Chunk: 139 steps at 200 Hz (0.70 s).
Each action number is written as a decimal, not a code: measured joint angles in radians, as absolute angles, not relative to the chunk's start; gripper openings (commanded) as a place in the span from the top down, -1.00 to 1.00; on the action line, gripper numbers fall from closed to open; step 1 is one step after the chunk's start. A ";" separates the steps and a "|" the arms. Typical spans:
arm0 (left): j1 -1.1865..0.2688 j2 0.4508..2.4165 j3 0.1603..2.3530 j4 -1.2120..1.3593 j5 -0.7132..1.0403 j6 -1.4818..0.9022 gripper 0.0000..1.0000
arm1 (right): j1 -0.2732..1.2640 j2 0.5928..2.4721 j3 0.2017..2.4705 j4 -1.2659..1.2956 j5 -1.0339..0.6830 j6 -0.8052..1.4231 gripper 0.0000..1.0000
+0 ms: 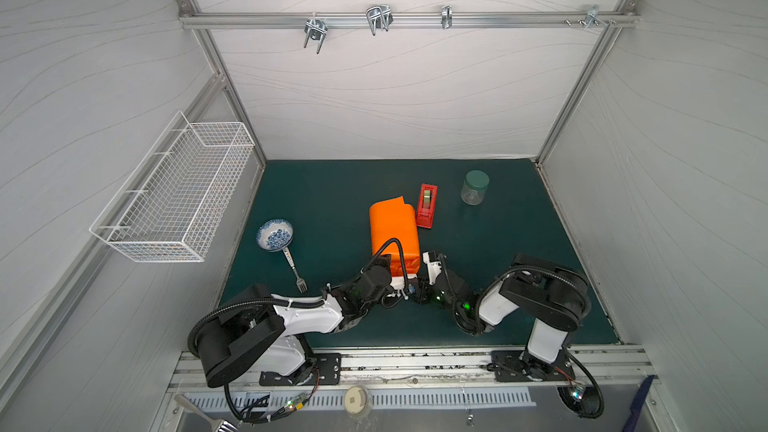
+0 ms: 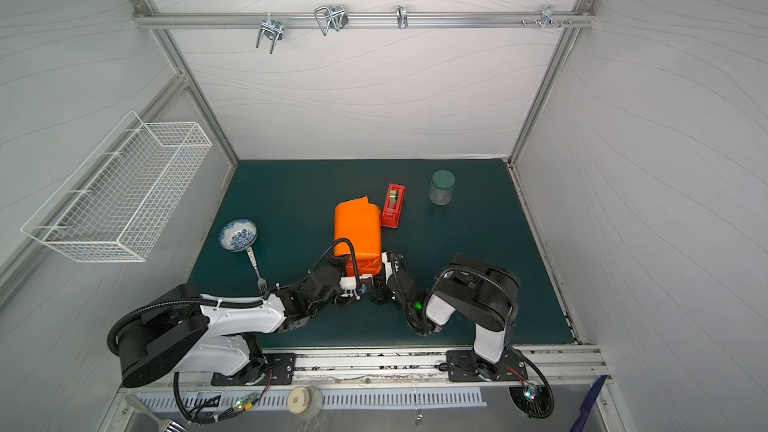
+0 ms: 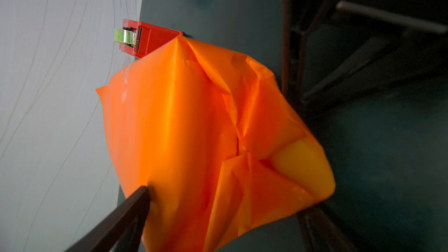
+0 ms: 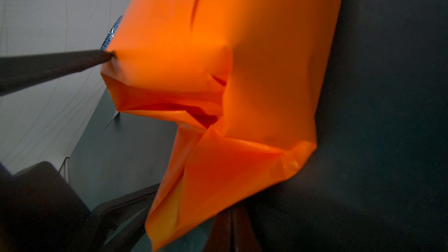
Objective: Wrap the gift box in paper
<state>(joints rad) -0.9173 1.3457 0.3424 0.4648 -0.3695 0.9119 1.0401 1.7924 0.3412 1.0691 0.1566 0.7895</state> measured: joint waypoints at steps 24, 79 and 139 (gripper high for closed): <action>-0.914 1.348 0.342 0.485 -0.374 0.908 -0.85 | 1.040 1.792 0.341 1.069 0.157 0.789 0.95; -0.884 1.359 0.346 0.488 -0.373 0.893 -0.75 | 1.040 1.777 0.341 1.057 0.158 0.778 0.89; -0.859 1.385 0.361 0.500 -0.367 0.867 -0.56 | 1.040 1.711 0.307 1.013 0.181 0.730 0.50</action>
<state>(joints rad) -0.8585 1.3853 0.3611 0.4995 -0.3668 0.8665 1.0401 1.7107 0.3069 1.0126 0.1810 0.7296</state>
